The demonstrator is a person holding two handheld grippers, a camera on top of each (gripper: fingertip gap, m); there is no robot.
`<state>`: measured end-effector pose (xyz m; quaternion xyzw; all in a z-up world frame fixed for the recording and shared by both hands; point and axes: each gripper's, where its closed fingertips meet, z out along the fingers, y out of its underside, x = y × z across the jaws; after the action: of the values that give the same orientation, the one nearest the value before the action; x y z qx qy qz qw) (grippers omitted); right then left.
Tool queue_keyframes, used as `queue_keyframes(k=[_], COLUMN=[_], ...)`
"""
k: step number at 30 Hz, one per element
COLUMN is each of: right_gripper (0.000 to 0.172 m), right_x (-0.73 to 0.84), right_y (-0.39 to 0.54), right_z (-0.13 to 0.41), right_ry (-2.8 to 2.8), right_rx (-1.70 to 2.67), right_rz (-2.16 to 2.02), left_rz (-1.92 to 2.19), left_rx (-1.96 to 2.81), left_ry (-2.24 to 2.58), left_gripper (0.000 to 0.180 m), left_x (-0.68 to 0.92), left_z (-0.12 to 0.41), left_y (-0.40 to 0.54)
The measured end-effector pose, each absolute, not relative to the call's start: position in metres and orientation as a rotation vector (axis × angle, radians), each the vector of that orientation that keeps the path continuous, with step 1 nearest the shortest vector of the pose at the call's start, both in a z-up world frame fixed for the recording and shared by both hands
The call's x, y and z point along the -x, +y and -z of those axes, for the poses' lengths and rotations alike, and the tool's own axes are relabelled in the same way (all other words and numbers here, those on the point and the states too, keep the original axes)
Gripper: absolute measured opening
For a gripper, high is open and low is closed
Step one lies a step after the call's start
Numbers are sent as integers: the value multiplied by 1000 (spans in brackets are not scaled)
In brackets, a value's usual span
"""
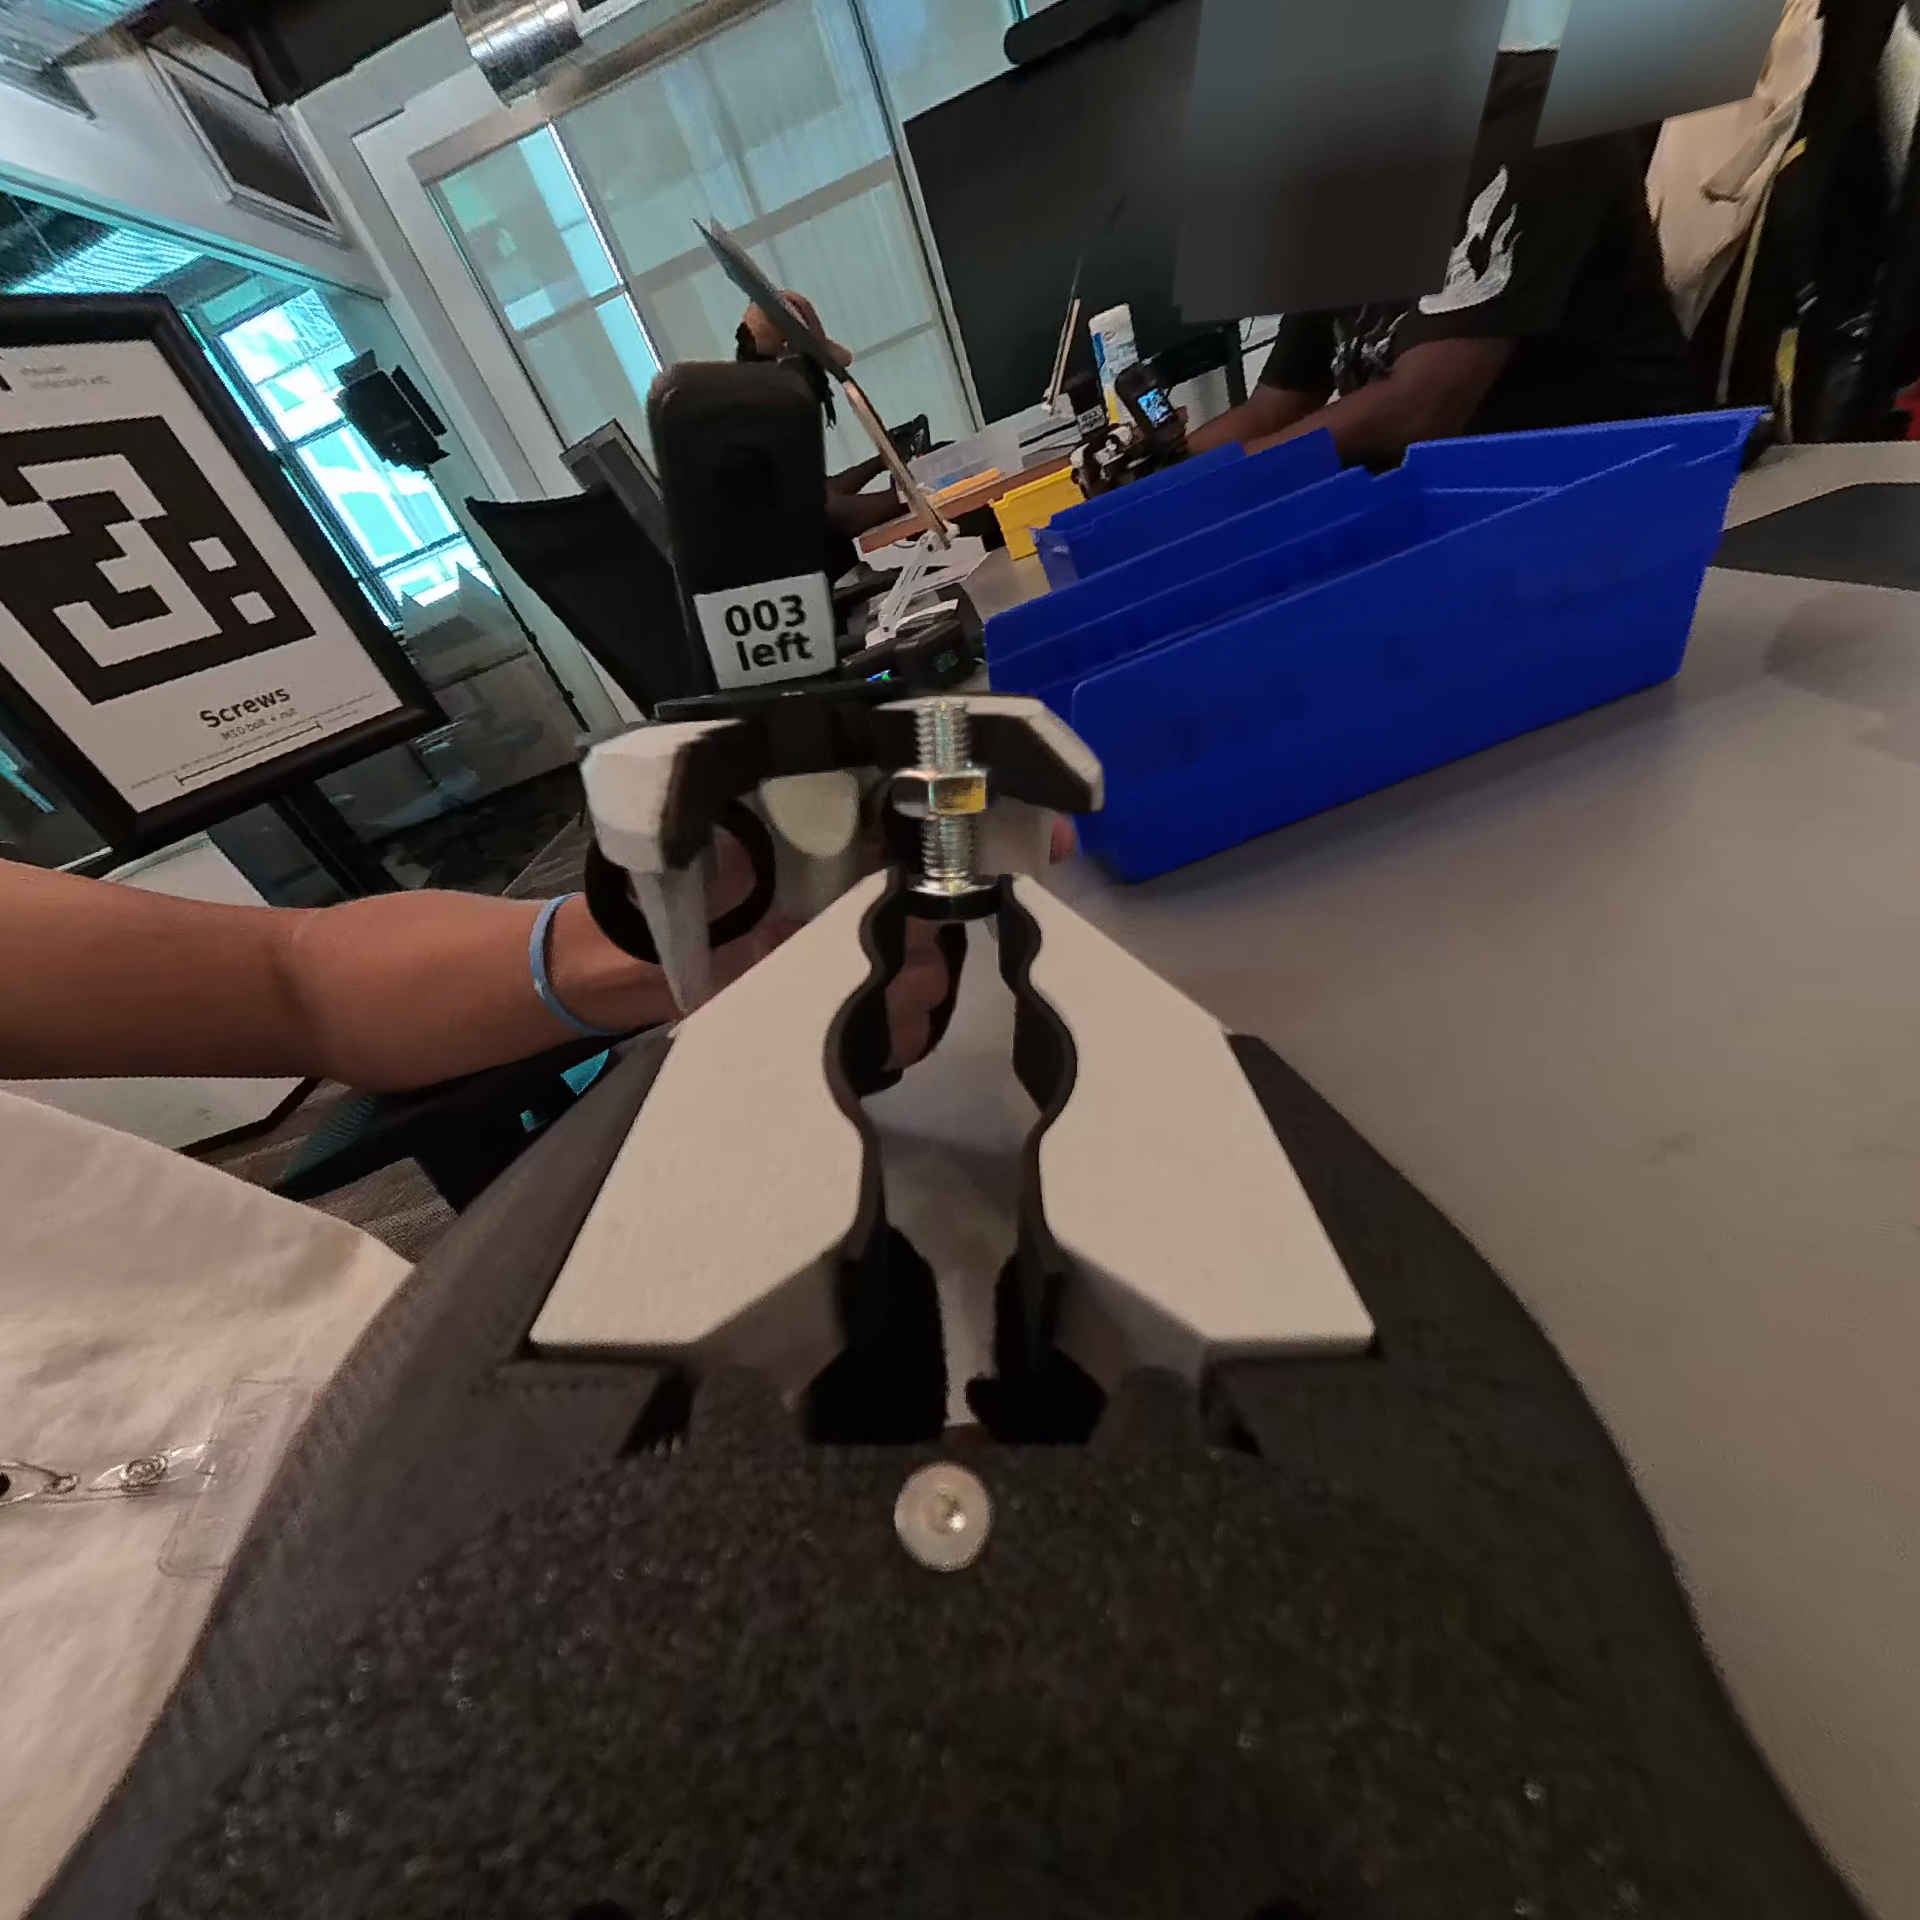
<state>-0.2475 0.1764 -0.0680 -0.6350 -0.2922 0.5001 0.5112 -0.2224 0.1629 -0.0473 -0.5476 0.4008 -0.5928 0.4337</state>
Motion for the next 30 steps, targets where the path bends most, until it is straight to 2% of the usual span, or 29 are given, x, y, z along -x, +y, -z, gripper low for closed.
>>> queue_keyframes(k=[7, 11, 13, 19, 23, 26, 27, 30], right_gripper=[17, 16, 16, 17, 17, 16, 17, 17], right_x=[251, 232, 225, 238, 242, 229, 223, 211], right_y=[181, 192, 194, 184, 188, 194, 197, 199], right_z=[66, 62, 60, 58, 64, 61, 60, 57], right_ry=[-667, -581, -565, -612, -628, -593, -570, -542], right_rx=[1527, 1527, 1524, 1503, 1528, 1524, 1526, 1519], right_rz=[-1199, -1181, -1184, -1226, -1191, -1169, -1150, -1146], left_rz=[1481, 1472, 1458, 1435, 1481, 1520, 1516, 1489], left_rx=[1347, 1339, 1343, 1365, 1322, 1301, 1293, 1307], left_ry=[1014, 989, 954, 933, 1000, 980, 975, 953], left_gripper=[65, 54, 57, 79, 69, 70, 61, 62], left_x=[219, 230, 233, 220, 212, 218, 222, 229], left_z=[47, 44, 43, 44, 43, 38, 38, 39], left_y=[159, 166, 172, 181, 170, 165, 166, 171])
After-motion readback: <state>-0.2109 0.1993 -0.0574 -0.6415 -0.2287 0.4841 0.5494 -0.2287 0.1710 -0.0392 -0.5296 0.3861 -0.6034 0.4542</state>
